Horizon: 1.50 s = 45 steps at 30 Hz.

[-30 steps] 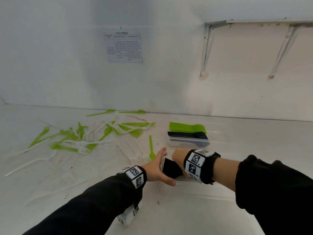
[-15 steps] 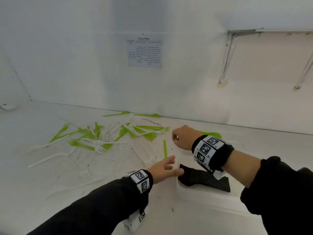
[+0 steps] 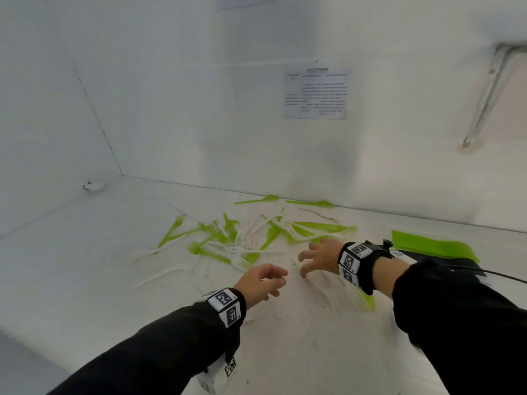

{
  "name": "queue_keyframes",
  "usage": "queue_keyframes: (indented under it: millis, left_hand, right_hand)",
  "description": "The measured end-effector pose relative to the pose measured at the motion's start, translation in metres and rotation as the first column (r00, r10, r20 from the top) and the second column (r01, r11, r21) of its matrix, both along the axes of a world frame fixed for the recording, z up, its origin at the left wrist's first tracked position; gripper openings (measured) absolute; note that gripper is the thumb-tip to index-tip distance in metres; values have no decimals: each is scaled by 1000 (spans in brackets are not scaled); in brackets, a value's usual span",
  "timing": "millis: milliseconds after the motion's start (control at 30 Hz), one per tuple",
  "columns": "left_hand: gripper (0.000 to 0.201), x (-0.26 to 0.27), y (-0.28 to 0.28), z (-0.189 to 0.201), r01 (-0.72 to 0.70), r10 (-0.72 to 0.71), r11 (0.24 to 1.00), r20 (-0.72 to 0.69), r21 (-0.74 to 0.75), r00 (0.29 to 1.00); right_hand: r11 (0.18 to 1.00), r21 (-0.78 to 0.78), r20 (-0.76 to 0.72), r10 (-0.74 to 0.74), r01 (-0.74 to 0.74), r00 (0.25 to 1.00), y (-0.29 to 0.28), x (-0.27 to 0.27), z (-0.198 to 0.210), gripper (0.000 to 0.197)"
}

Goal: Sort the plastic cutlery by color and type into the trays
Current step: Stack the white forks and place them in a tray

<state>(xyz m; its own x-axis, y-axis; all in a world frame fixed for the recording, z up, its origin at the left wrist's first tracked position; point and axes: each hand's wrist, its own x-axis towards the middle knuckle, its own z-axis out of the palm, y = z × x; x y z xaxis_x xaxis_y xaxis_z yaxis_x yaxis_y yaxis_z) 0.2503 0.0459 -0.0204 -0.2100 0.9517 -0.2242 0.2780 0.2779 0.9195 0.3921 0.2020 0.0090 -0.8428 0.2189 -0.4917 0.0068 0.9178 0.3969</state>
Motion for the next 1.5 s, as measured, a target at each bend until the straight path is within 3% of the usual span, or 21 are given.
queue_keyframes:
  millis: [233, 367, 467, 633, 767, 833, 867, 933, 1000, 1067, 1133, 1200, 1267, 1367, 1433, 1500]
  left_hand:
    - [19, -24, 0, -14, -7, 8, 1000, 39, -25, 999]
    - [21, -28, 5, -20, -2, 4, 999, 58, -40, 998]
    - [22, -29, 11, -22, -9, 12, 999, 77, -42, 997]
    - [23, -27, 18, -24, -90, 91, 996, 62, -28, 994]
    - [18, -26, 33, -25, -242, 241, 970, 37, 25, 970]
    - [9, -24, 40, -23, -287, 291, 956, -56, 67, 955]
    - [15, -22, 43, -22, -279, 290, 955, -119, 97, 950]
    - [36, -13, 46, -18, -200, 228, 971, -263, 131, 937]
    - [55, 1, 51, -14, -76, 94, 995, -419, 59, 903]
    - [59, 15, 57, -17, 69, -134, 988, -562, -135, 816]
    - [62, 25, 60, -22, 151, -346, 927, -625, -344, 700]
    - [56, 27, 64, -26, 179, -427, 893, -650, -413, 628]
    - [39, 25, 67, -26, 186, -390, 914, -650, -362, 652]
    - [28, 15, 71, -21, 124, -209, 977, -644, -175, 736]
    - [28, 7, 70, -16, 35, -40, 999, -554, -20, 832]
    - [28, -1, 65, -12, -97, 132, 989, -371, 111, 919]
  right_hand:
    - [990, -18, 95, -134, 136, 986, -2, -18, -6, 45]
    - [961, -90, 48, -258, 261, 965, -1, -24, -10, 29]
    - [957, -125, -24, -267, 262, 963, -3, -30, -14, 23]
    - [936, -167, -125, -333, 311, 935, -4, -35, -17, 27]
    - [877, -230, -255, -472, 421, 844, -4, -34, -15, 28]
    - [820, -277, -265, -566, 501, 781, -5, -34, -13, 31]
    - [779, -315, -264, -620, 541, 739, -5, -33, -11, 32]
    - [710, -363, -304, -702, 603, 644, -4, -28, -6, 28]
    - [641, -376, -341, -767, 669, 543, 1, -19, 0, 28]
    - [552, -357, -327, -829, 754, 453, 7, -7, 1, 35]
    - [468, -329, -302, -875, 820, 379, 9, 5, -3, 33]
    - [443, -290, -288, -885, 848, 365, 9, 12, -7, 31]
    - [409, -265, -262, -902, 873, 343, 6, 16, -9, 32]
    - [412, -270, -215, -907, 870, 362, 4, 18, -15, 22]
    - [395, -328, -203, -917, 858, 344, 3, 19, -25, 28]
    - [402, -339, -173, -915, 850, 364, -2, 18, -31, 33]
